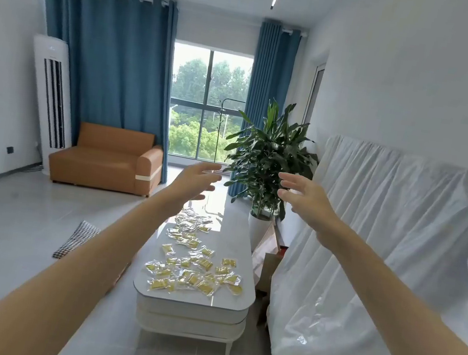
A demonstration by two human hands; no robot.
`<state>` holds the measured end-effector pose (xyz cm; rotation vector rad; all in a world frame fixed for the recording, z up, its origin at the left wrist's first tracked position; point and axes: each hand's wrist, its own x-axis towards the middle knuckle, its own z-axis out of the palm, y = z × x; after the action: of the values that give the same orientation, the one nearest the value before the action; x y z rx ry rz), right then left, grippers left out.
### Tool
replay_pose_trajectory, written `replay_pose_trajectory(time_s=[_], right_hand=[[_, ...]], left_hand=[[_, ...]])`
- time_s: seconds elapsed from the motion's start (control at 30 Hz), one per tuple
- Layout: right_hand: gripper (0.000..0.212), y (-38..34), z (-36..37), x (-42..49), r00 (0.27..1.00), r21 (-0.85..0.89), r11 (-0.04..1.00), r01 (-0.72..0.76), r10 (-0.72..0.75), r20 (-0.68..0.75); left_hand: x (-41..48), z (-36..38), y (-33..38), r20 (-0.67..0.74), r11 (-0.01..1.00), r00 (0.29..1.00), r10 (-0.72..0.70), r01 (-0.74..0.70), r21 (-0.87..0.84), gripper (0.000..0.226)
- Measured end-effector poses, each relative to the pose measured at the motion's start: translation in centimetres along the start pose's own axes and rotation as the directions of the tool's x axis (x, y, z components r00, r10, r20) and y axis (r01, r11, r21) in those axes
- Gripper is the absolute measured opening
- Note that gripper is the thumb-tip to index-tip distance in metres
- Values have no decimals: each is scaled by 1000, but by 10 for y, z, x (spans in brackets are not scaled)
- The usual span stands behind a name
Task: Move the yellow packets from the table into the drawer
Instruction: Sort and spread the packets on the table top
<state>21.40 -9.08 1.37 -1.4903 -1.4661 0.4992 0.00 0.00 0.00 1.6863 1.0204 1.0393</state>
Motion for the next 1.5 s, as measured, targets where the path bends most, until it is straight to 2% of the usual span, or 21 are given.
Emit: replay_pose_trajectory(time_s=[0.3, 0.7, 0.87, 1.1, 1.33, 1.5], right_hand=[[40, 82, 72, 129, 996, -8, 996, -87, 88, 11], [40, 233, 153, 271, 947, -23, 956, -294, 294, 127], [38, 315, 188, 330, 909, -31, 928, -371, 370, 194], [36, 407, 238, 409, 803, -69, 857, -511, 505, 316], [34, 470, 292, 450, 672, -151, 777, -611, 611, 418], [35, 513, 335, 471, 598, -214, 717, -663, 680, 425]], left_hand=[[136, -13, -85, 46, 998, 997, -65, 66, -11, 30], [290, 5, -241, 114, 956, 951, -289, 292, -8, 32], [357, 19, -308, 84, 923, 919, -386, 385, 19, 33], [431, 22, -391, 52, 842, 840, -540, 537, 59, 31], [468, 23, -474, 77, 711, 706, -704, 699, 78, 31], [495, 26, -539, 136, 616, 602, -787, 779, 116, 34]])
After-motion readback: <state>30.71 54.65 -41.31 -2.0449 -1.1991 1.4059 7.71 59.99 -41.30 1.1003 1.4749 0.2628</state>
